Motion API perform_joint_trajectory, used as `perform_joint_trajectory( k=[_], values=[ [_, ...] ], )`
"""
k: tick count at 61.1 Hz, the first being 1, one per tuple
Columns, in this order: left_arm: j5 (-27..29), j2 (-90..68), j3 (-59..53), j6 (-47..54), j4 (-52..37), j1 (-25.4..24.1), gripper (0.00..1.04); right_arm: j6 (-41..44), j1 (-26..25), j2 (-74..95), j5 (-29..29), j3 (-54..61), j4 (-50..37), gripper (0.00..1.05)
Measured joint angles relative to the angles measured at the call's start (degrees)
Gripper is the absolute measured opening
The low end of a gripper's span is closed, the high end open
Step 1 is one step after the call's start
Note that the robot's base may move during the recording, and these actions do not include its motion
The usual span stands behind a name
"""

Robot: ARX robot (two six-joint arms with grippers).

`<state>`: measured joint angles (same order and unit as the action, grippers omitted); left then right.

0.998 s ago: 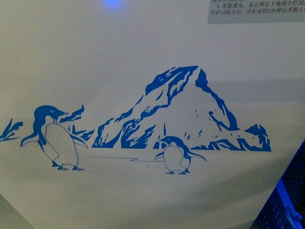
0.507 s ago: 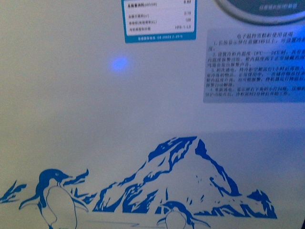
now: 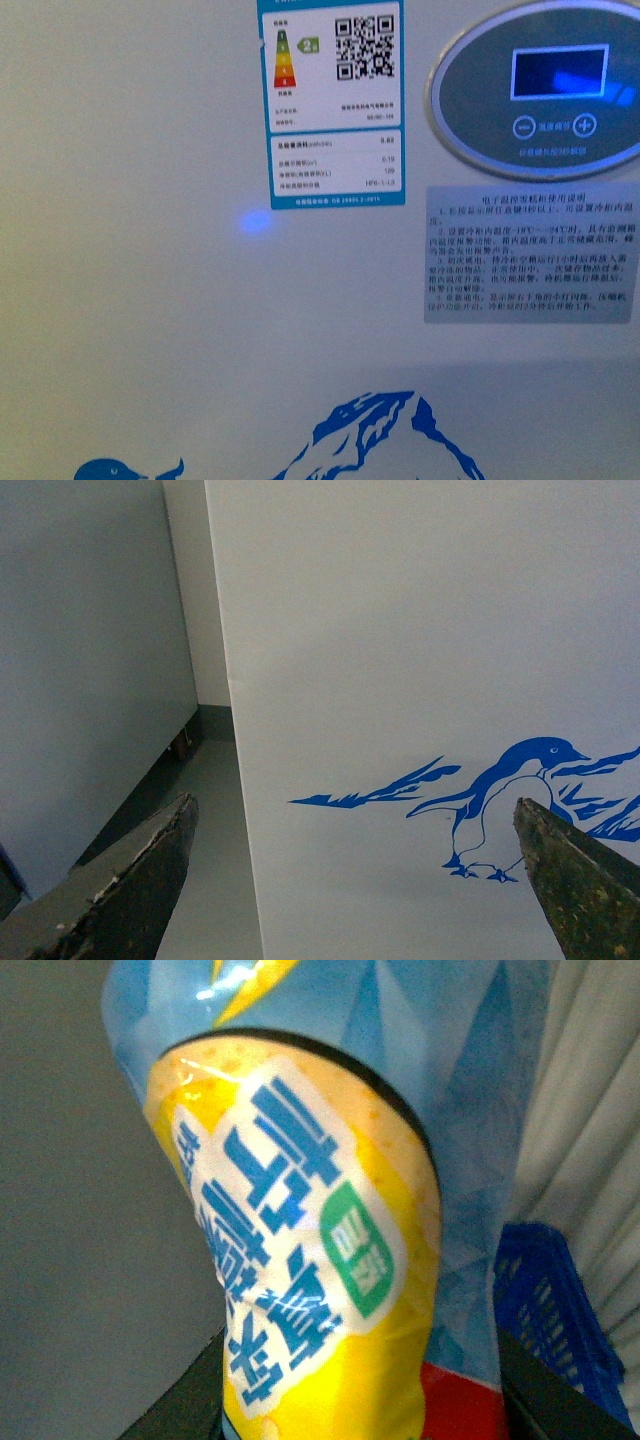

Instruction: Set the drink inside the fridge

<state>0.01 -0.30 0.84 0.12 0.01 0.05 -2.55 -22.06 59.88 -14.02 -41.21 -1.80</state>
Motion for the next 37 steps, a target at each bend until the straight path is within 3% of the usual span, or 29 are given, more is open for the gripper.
perform_joint_trajectory(
  k=[7, 17, 27, 37],
  values=[
    [0.0, 0.0, 0.0, 0.0, 0.0, 0.0, 0.97, -1.7, 1.0, -12.9, -1.4, 3.5, 1.9, 0.43],
    [0.0, 0.0, 0.0, 0.0, 0.0, 0.0, 0.97, -3.1, 4.0, -23.9, 1.9, 7.1, 4.9, 0.43],
    [0.0, 0.0, 0.0, 0.0, 0.0, 0.0, 0.97, -4.0, 11.5, -36.2, 13.1, 11.5, 9.0, 0.43],
    [0.0, 0.0, 0.0, 0.0, 0.0, 0.0, 0.97, -2.1, 21.6, -41.5, 27.5, 15.8, 5.1, 0.43]
  ],
)
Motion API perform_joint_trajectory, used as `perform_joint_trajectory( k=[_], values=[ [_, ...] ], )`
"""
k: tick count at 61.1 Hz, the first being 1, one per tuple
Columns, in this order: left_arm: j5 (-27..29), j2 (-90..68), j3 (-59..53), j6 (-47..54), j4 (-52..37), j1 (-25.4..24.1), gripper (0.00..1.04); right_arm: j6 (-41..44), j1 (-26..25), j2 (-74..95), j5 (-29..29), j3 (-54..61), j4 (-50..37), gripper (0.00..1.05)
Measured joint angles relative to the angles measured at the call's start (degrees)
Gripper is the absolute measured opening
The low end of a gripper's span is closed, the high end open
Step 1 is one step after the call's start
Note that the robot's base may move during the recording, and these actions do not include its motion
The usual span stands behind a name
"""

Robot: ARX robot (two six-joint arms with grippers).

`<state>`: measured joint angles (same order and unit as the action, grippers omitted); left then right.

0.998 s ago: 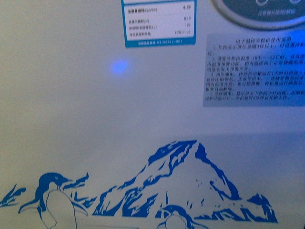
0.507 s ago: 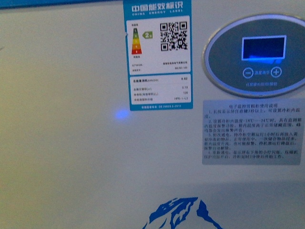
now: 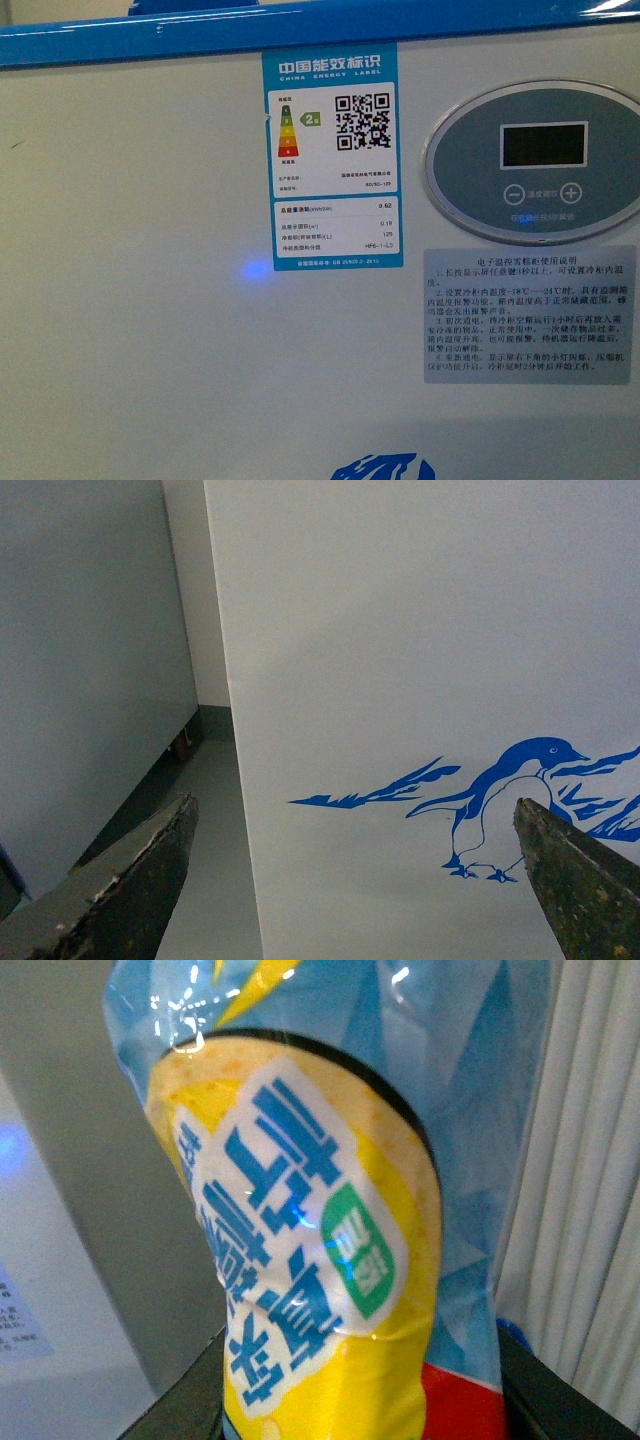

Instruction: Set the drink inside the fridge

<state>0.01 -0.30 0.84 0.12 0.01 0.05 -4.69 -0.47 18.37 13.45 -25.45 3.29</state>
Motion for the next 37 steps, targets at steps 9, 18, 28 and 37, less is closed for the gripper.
perform_joint_trajectory(
  k=[9, 18, 28, 37],
  values=[
    [0.0, 0.0, 0.0, 0.0, 0.0, 0.0, 0.97, 1.4, 2.5, -1.2, 3.7, 1.9, -2.4, 0.43],
    [0.0, 0.0, 0.0, 0.0, 0.0, 0.0, 0.97, 2.0, 2.4, -1.6, 5.4, 4.1, -3.3, 0.43],
    [0.0, 0.0, 0.0, 0.0, 0.0, 0.0, 0.97, 2.2, 2.4, -1.6, 6.3, 4.9, -3.3, 0.43],
    [0.0, 0.0, 0.0, 0.0, 0.0, 0.0, 0.97, 2.7, 2.4, -1.6, 5.6, 5.1, -3.5, 0.43]
  ],
)
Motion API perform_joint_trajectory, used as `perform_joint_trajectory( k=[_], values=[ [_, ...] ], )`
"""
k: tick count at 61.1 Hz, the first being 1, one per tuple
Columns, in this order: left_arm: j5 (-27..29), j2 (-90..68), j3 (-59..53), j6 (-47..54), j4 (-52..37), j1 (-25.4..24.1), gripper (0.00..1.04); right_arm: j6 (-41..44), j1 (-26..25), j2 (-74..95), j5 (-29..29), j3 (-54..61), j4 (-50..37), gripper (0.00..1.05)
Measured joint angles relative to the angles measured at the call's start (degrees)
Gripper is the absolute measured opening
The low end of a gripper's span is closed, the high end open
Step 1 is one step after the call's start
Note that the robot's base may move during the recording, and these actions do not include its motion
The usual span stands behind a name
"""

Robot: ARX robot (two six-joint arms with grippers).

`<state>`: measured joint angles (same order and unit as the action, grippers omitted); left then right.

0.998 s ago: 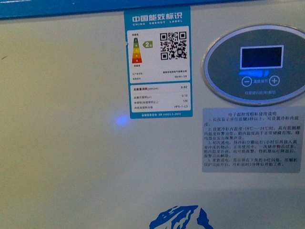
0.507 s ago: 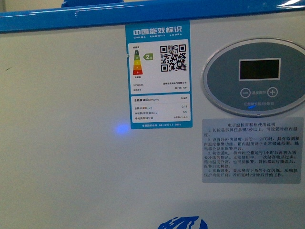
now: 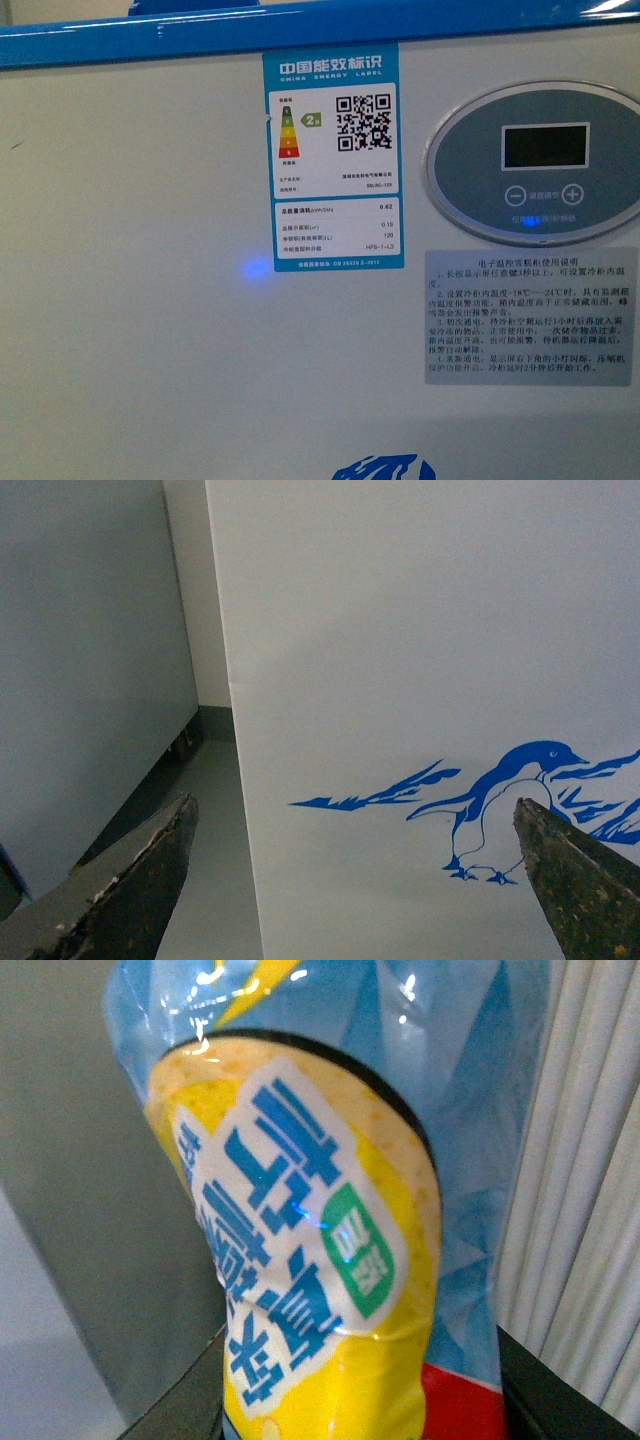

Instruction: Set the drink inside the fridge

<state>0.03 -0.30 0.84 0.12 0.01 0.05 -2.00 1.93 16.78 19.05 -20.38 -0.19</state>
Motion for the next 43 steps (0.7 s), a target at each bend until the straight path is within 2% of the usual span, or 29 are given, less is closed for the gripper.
perform_joint_trajectory(
  k=[43],
  values=[
    [0.0, 0.0, 0.0, 0.0, 0.0, 0.0, 0.97, 0.1, 0.0, -0.3, 0.4, 0.1, -0.1, 0.43]
  ],
)
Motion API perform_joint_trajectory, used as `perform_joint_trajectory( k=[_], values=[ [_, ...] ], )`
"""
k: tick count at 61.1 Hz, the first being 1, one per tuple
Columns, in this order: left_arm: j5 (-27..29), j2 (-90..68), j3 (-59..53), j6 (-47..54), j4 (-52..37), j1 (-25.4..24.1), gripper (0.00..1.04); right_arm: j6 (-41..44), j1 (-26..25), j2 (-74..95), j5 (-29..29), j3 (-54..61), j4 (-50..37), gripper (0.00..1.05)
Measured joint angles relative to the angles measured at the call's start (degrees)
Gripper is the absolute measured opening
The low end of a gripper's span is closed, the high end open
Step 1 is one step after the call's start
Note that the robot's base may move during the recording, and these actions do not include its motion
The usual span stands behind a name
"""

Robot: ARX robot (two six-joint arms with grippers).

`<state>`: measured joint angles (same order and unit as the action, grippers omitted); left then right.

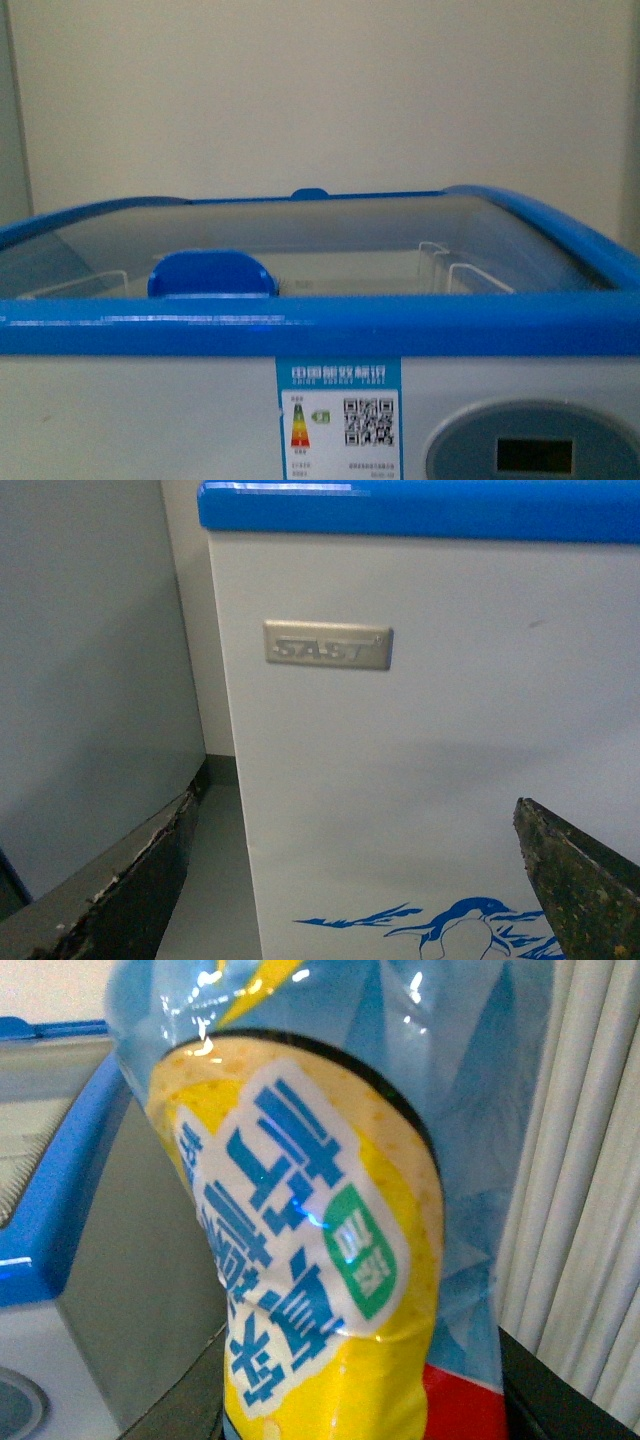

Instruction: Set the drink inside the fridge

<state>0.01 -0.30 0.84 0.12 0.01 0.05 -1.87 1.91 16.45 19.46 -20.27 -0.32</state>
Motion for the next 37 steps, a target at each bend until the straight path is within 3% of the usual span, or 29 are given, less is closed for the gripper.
perform_joint_trajectory(
  k=[33, 37],
  values=[
    [0.0, 0.0, 0.0, 0.0, 0.0, 0.0, 0.97, 0.0, 0.0, 0.0, 0.0, 0.0, 0.0, 0.43],
    [-2.4, -1.6, 1.2, -3.4, 3.5, -0.6, 0.97, 0.0, 0.0, 0.0, 0.0, 0.0, 0.0, 0.43]
  ],
)
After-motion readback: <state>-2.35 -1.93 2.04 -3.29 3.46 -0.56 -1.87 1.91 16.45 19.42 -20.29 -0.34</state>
